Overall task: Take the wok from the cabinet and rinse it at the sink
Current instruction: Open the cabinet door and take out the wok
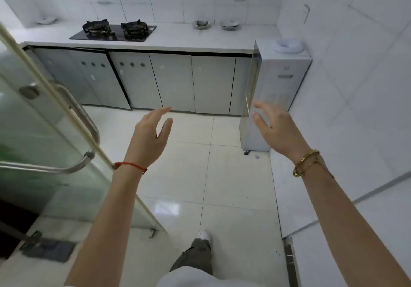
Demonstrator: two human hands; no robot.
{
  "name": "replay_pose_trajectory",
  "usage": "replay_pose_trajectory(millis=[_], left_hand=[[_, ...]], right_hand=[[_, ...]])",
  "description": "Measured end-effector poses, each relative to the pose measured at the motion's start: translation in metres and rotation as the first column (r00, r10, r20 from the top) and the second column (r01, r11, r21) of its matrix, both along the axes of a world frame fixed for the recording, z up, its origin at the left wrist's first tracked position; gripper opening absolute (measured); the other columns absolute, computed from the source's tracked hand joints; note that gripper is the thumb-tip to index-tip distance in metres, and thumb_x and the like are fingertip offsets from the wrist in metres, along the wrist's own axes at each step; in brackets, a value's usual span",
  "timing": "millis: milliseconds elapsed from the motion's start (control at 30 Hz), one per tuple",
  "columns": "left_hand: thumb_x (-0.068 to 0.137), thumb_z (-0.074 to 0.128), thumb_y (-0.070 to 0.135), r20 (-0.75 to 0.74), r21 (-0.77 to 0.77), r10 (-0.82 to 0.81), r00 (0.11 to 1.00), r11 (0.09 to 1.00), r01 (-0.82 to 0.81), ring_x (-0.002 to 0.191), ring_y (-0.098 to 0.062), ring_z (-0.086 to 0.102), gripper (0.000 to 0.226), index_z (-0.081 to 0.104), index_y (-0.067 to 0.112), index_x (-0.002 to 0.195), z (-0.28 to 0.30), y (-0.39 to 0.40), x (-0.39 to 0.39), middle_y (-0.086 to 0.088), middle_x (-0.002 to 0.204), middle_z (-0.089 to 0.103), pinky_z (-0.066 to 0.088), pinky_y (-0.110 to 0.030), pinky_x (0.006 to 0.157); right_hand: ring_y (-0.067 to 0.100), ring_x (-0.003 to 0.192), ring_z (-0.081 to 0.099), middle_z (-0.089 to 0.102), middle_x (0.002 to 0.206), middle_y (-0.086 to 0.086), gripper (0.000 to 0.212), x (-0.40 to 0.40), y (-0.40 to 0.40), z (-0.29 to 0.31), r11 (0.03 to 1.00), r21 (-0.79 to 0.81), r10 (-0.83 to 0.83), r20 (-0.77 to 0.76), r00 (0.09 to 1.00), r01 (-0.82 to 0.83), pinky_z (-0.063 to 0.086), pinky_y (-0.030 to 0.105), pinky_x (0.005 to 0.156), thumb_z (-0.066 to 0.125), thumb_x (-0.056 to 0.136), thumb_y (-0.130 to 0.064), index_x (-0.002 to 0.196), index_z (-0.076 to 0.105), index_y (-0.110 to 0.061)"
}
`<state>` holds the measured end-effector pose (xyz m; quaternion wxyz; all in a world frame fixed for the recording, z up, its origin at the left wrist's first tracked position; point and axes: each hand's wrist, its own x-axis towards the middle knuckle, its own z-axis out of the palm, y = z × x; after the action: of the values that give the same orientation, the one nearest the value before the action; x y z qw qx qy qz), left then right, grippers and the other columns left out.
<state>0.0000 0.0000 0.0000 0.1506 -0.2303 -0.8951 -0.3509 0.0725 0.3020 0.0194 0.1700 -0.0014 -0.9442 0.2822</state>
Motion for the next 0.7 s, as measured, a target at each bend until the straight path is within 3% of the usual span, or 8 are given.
replay_pose_trajectory(millis=[133,700], left_hand=[[0.101,0.048,0.023,0.026,0.010,0.020,0.999,1.000,-0.020,0.127,-0.019,0.053,0.035,0.055,0.013,0.134,-0.014,0.004,-0.027,-0.001,0.132,0.061,0.042,-0.044,0.108],[0.101,0.048,0.023,0.082,-0.003,0.080,0.993,0.997,-0.080,0.126,-0.018,0.053,0.036,0.054,0.014,0.135,-0.019,0.019,-0.236,0.000,0.132,0.060,0.041,-0.037,0.108]], right_hand=[[0.020,0.130,0.045,0.056,0.136,0.007,0.042,-0.030,0.003,-0.009,1.000,-0.003,-0.021,0.023,1.000,0.021,0.031,0.026,0.106,0.043,0.101,-0.030,0.137,0.051,-0.010],[0.015,0.132,0.043,0.053,0.139,0.002,0.043,-0.264,-0.001,-0.020,0.997,-0.062,0.050,0.084,0.995,-0.044,0.033,0.028,0.110,0.042,0.101,-0.033,0.139,0.049,-0.014]])
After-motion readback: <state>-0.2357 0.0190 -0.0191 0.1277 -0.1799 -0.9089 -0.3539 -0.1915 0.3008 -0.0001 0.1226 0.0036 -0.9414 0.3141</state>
